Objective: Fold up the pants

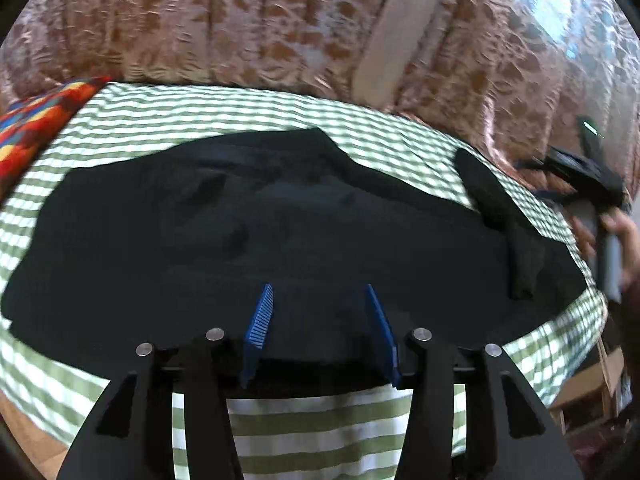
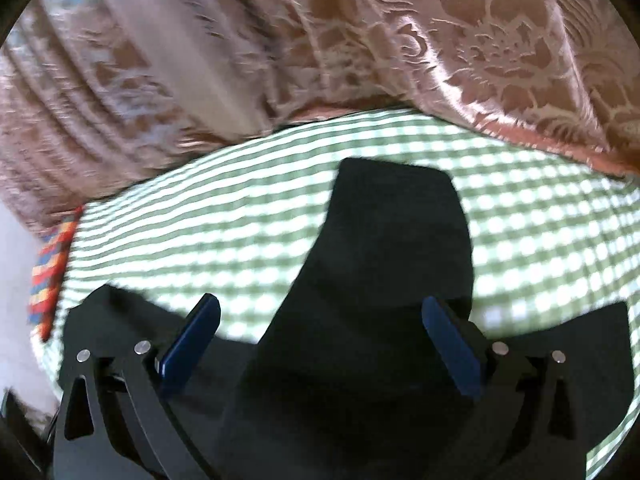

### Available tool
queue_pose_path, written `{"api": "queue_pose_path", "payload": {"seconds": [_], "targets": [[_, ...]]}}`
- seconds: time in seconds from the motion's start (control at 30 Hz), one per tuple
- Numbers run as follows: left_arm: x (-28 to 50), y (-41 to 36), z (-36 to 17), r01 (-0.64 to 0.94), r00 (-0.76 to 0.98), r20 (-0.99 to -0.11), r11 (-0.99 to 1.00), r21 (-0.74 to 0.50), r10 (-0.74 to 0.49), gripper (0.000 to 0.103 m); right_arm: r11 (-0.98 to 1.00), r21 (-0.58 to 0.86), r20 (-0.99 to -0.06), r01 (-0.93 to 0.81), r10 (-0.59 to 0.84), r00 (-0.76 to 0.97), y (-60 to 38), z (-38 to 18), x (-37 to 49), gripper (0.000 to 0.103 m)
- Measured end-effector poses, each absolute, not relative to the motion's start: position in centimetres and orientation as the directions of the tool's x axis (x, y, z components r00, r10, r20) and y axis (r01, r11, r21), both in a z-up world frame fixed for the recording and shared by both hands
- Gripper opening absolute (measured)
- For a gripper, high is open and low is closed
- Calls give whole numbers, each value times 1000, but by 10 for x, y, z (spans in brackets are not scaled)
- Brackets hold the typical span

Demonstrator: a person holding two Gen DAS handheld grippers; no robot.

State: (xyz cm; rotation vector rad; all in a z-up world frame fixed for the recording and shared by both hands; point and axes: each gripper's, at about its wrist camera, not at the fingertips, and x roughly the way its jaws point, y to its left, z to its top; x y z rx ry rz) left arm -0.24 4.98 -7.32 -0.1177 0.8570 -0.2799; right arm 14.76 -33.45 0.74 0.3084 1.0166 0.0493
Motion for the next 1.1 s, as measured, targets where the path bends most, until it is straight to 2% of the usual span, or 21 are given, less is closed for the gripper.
{"api": "queue_pose_path", "payload": {"seconds": [0.13,0.2,0.3,0.4,0.47,0.5,0.53,0.7,0.9,1.1], "targets": [[-1,38,-79,229,604,-736,951,-207,-306,47,953,222,-882,205,107,459,-336,-15,198,101],[1,35,-81,237,593,-740,947,-216,-317,47,954,222,-891,203,114,439,-333,-26,217,99],[3,33,-85,247,577,-748,943,-222,-327,47,971,114,-916,208,22,401,-319,-41,239,94],[5,27,-87,263,569,-748,937,-228,-342,47,980,53,-951,193,-9,308,-312,-64,249,49],[5,21,-86,283,564,-745,931,-232,-357,47,983,24,-947,183,-36,319,-312,-66,245,33],[6,17,-85,302,561,-741,924,-234,-370,47,984,27,-942,176,-34,334,-314,-62,241,12],[5,14,-84,316,559,-736,919,-235,-381,47,983,59,-936,172,-5,351,-318,-56,235,6],[1,-14,-80,413,538,-720,882,-228,-438,47,952,252,-857,175,136,496,-367,-6,183,6],[-3,-44,-80,487,501,-714,841,-234,-489,47,913,369,-765,174,192,614,-439,44,96,6],[-9,-75,-79,560,458,-718,798,-225,-524,47,828,485,-717,283,190,671,-498,33,15,6]]}}
